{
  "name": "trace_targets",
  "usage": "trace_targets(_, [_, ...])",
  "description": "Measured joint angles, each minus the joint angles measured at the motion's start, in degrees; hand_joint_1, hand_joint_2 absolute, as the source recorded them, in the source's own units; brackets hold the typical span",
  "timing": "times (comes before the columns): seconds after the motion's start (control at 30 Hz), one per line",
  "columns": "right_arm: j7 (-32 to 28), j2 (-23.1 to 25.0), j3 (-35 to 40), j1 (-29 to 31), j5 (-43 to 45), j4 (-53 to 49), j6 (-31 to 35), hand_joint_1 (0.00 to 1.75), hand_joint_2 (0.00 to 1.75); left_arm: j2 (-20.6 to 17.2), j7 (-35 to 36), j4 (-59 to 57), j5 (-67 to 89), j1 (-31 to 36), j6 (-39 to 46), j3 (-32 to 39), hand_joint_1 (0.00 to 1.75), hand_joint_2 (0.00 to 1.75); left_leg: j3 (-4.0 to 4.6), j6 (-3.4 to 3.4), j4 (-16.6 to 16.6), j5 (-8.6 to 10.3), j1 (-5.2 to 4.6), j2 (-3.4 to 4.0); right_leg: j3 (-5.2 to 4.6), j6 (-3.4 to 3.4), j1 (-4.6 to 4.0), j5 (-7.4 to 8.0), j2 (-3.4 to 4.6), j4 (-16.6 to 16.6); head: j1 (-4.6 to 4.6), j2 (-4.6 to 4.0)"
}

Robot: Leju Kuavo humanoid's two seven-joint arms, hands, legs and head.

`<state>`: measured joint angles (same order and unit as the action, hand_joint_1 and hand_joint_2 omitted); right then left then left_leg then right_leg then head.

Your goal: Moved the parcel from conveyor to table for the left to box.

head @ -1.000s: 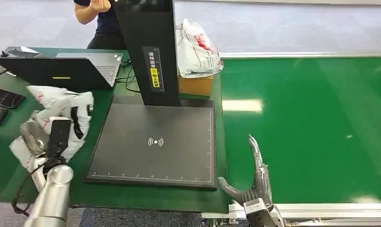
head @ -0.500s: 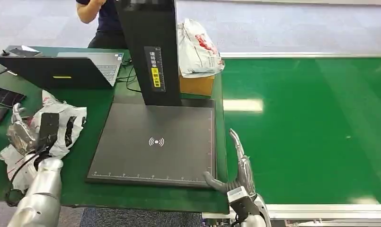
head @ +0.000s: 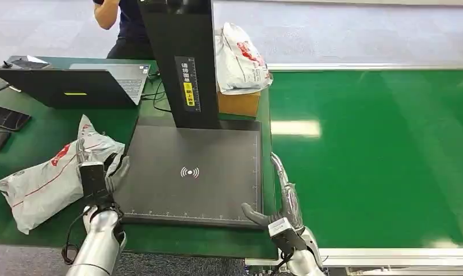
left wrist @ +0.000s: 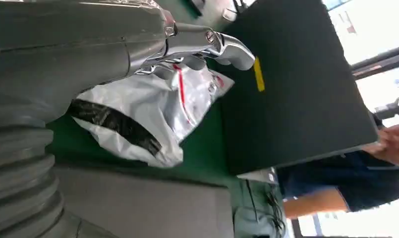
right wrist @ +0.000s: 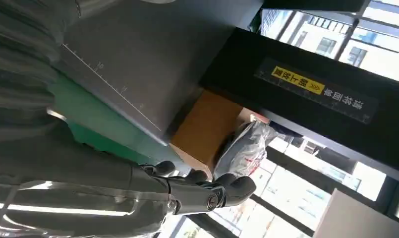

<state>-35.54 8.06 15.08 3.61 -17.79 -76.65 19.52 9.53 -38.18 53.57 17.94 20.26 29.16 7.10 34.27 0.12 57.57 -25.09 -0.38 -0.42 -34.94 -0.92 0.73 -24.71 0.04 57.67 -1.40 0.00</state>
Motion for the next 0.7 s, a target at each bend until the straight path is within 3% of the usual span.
trace_targets(0.17, [-0.08, -0.17, 0.31, 0.24, -0.02, 0.76, 0.09, 0.0, 1.75, -0.02, 0.15, 1.79, -0.59, -0.91, -0.48, -2.53, 0.0, 1.75, -0.01, -0.01, -0.01, 0.02, 0.03, -0.01, 0.01, 0.01, -0.02, 0.01, -0.01, 0.02, 0.0, 0.0])
trace_targets(0.3, [-0.7, -0.98, 0.48, 0.26, -1.22, 0.11, 2.58, 0.0, 1.75, 0.02, -0.72, 10.0, -2.36, -5.95, -8.64, -7.37, 0.0, 1.75, 0.0, 0.0, 0.0, 0.0, 0.0, 0.02, 0.0, 0.0, 0.02, -0.01, 0.02, 0.02, 0.02, 0.0])
trace_targets(0.7, [0.96, -3.89, 0.31, -2.4, -1.03, -4.29, 1.55, 0.0, 1.75, -0.72, 0.31, 25.6, -3.0, -18.05, -7.78, -16.95, 0.0, 1.75, -0.02, 0.09, 0.0, -0.13, -0.02, 0.04, 0.01, -0.07, 0.02, -0.09, 0.04, -0.02, 0.0, 0.0])
